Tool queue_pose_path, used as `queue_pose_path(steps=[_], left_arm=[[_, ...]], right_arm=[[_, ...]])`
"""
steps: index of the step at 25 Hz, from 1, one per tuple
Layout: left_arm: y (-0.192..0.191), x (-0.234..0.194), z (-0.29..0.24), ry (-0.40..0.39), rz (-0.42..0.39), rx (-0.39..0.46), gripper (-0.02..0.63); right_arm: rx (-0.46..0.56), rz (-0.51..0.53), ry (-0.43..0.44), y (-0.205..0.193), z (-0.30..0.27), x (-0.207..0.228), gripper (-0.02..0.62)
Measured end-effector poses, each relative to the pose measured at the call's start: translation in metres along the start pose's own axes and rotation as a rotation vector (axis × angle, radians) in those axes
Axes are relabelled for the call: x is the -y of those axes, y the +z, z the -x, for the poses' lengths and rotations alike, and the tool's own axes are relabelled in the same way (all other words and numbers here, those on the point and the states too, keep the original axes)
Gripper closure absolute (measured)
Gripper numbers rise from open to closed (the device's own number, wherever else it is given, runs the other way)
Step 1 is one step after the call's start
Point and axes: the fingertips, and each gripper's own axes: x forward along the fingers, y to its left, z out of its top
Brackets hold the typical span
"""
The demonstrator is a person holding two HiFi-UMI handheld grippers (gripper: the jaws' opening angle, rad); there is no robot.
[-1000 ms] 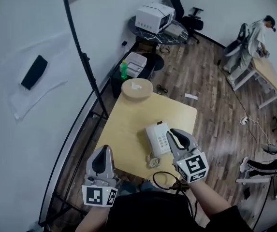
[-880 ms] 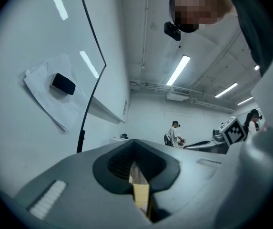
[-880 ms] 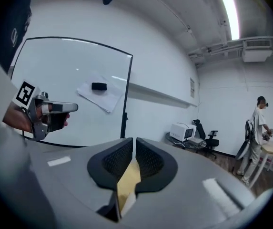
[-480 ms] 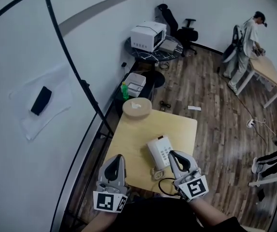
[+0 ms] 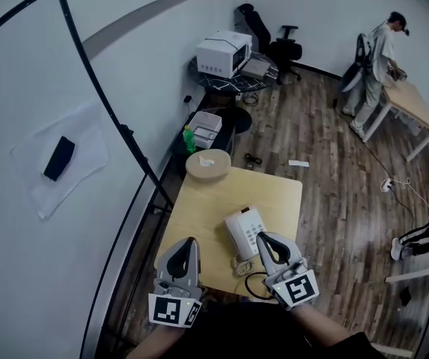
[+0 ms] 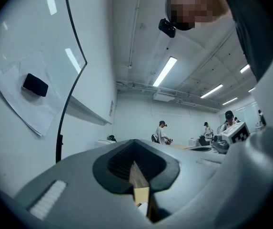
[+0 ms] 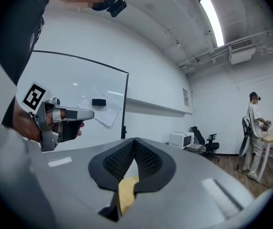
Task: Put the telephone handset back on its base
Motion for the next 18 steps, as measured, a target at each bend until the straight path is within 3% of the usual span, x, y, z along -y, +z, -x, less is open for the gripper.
queue_pose_path(steps=[18], left_arm=[[-0.0045, 0.0038, 0.0073, -0.006, 0.030, 0.000, 0.606]], right_arm=[[0.026, -0.036, -0.017, 0.0079, 0.0028, 0.0028, 0.588]])
